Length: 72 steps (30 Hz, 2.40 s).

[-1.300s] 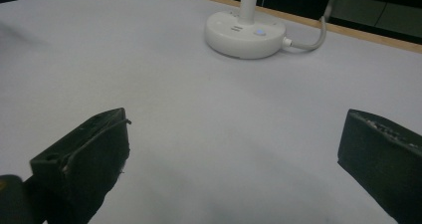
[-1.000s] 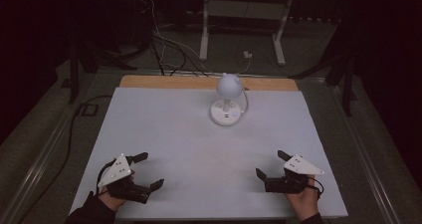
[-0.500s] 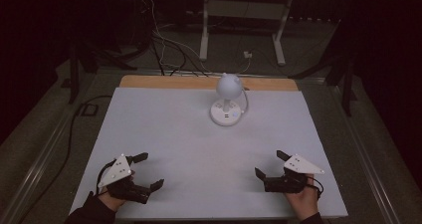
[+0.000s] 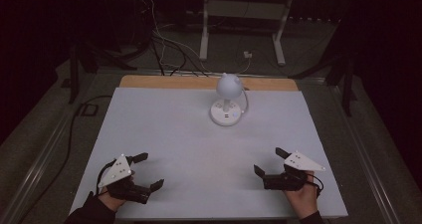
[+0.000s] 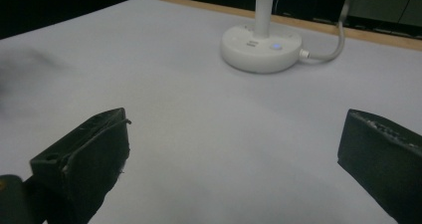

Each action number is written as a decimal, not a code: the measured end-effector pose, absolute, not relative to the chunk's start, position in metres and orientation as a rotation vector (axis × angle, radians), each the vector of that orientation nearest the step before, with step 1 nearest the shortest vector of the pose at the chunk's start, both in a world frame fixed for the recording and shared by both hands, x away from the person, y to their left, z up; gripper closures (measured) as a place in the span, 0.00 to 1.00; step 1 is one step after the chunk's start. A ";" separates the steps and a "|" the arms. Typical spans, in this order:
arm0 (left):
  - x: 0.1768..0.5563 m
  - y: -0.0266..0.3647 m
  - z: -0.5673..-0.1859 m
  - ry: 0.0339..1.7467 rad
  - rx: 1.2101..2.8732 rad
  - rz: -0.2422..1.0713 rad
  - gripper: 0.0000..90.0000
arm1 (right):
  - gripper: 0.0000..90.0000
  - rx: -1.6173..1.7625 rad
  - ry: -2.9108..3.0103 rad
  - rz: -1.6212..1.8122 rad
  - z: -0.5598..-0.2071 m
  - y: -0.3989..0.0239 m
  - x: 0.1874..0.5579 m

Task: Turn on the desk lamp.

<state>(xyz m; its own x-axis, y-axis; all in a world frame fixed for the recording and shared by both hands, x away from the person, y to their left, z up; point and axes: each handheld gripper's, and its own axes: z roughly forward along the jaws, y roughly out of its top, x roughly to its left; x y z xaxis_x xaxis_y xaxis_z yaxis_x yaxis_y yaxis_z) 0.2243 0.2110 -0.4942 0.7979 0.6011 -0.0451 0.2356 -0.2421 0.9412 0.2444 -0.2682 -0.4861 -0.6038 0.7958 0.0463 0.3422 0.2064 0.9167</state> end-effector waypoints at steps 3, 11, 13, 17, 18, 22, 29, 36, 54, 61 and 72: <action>0.224 0.211 -0.494 0.641 1.824 0.392 0.00 | 0.00 1.065 2.048 1.390 -0.484 -0.267 0.245; 0.224 0.210 -0.494 0.644 1.822 0.389 0.00 | 0.00 1.053 2.045 1.416 -0.473 -0.262 0.252; 0.224 0.210 -0.494 0.644 1.824 0.389 0.00 | 0.00 1.050 2.044 1.418 -0.472 -0.261 0.253; 0.224 0.211 -0.495 0.646 1.824 0.388 0.00 | 0.00 1.038 2.046 1.429 -0.465 -0.255 0.259; 0.224 0.211 -0.495 0.646 1.824 0.388 0.00 | 0.00 1.034 2.046 1.430 -0.464 -0.255 0.260; 0.224 0.210 -0.495 0.646 1.827 0.386 0.00 | 0.00 1.019 2.052 1.434 -0.461 -0.251 0.264; 0.224 0.210 -0.495 0.648 1.826 0.383 0.00 | 0.00 1.007 2.079 1.445 -0.457 -0.243 0.272; 0.225 0.210 -0.495 0.651 1.826 0.381 0.00 | 0.00 0.992 2.086 1.447 -0.454 -0.235 0.278; 0.224 0.210 -0.495 0.647 1.828 0.379 0.00 | 0.00 0.943 2.084 1.443 -0.445 -0.208 0.297; 0.224 0.210 -0.495 0.645 1.830 0.381 0.00 | 0.00 0.913 2.091 1.447 -0.442 -0.195 0.304; 0.223 0.210 -0.495 0.641 1.829 0.381 0.00 | 0.00 0.889 2.077 1.454 -0.440 -0.178 0.316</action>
